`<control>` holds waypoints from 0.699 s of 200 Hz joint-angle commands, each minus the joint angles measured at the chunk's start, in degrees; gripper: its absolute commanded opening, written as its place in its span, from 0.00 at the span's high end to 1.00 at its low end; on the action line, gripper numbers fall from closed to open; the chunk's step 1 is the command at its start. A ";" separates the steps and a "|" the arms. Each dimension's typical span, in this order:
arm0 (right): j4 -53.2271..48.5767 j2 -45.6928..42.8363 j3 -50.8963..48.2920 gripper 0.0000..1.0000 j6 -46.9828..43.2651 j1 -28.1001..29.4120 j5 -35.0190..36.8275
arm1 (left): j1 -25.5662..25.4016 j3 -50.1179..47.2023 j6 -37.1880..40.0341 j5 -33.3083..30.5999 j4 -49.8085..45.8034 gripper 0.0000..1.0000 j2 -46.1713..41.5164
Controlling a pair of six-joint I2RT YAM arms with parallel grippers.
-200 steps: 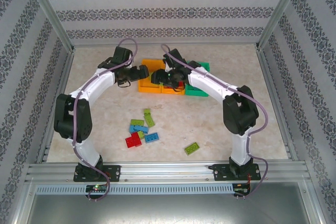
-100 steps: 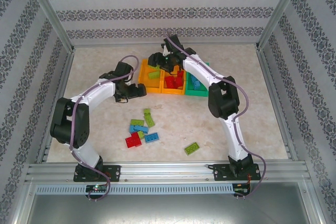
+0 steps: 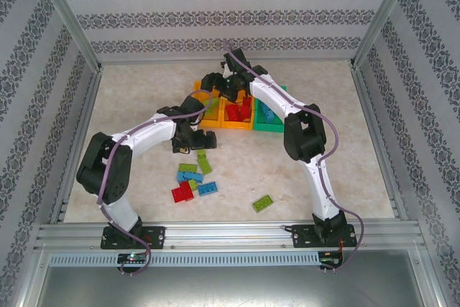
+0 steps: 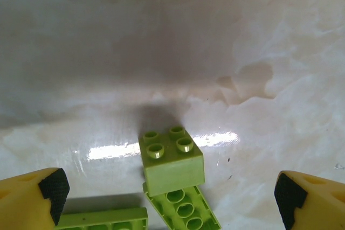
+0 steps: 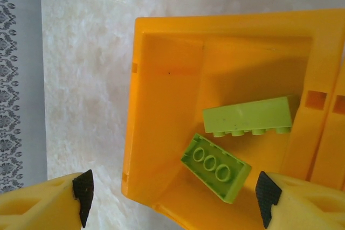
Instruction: Sort the legos into containers by color
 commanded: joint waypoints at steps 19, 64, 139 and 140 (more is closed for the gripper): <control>0.39 -0.59 0.81 0.19 -0.68 -0.63 -2.40 | -2.31 1.32 -4.82 -0.52 -3.53 0.00 2.59; 1.86 -6.31 -4.13 0.18 -3.23 -0.72 -2.42 | -3.42 3.59 -7.01 -0.38 -2.84 0.13 6.44; 3.11 -21.62 -24.25 0.18 -10.09 -2.17 2.86 | -3.48 6.93 -5.96 -2.44 -4.85 0.58 9.99; 3.10 -21.84 -24.56 0.18 -10.23 -2.19 2.95 | -3.47 6.97 -5.94 -2.47 -4.90 0.59 10.06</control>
